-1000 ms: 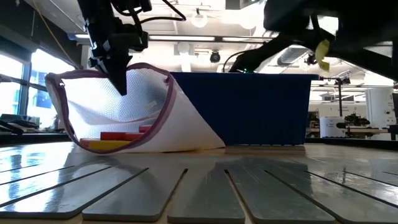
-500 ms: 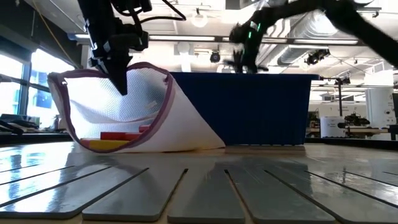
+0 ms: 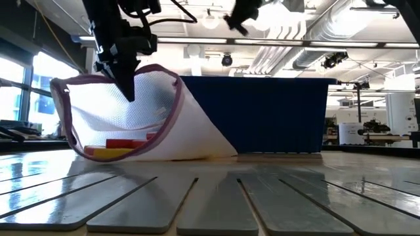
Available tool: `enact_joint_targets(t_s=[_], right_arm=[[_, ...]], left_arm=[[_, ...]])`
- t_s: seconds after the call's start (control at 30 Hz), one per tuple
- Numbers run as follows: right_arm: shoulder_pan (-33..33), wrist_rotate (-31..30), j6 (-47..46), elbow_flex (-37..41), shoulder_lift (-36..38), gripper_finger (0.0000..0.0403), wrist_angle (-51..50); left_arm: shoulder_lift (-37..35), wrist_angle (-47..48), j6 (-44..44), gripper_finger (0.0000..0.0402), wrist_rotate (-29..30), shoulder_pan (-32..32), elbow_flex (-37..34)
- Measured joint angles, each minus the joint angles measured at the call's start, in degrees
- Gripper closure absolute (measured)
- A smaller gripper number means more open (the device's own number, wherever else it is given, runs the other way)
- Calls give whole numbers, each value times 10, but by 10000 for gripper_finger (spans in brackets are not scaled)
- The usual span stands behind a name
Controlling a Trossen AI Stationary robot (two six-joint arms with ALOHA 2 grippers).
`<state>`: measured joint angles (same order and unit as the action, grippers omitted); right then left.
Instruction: Sort blocks
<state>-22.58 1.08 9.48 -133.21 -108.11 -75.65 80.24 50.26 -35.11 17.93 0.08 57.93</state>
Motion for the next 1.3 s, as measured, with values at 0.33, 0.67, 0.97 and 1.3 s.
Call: enact_joint_targets(t_s=[0.33,0.67,0.97,1.3], right_arm=[[200,22,42,0,-14,304,14],[360,-31,-82,0,-115,304,115],[459,-245,60,0,-223,304,271],[417,-333,99,0,-332,301,243]], left_arm=[[18,-6,-33,402,6,3,0],[25,-3,13,402,-6,7,0],[25,-23,106,402,-64,7,0],[25,0,173,402,-112,-2,0]])
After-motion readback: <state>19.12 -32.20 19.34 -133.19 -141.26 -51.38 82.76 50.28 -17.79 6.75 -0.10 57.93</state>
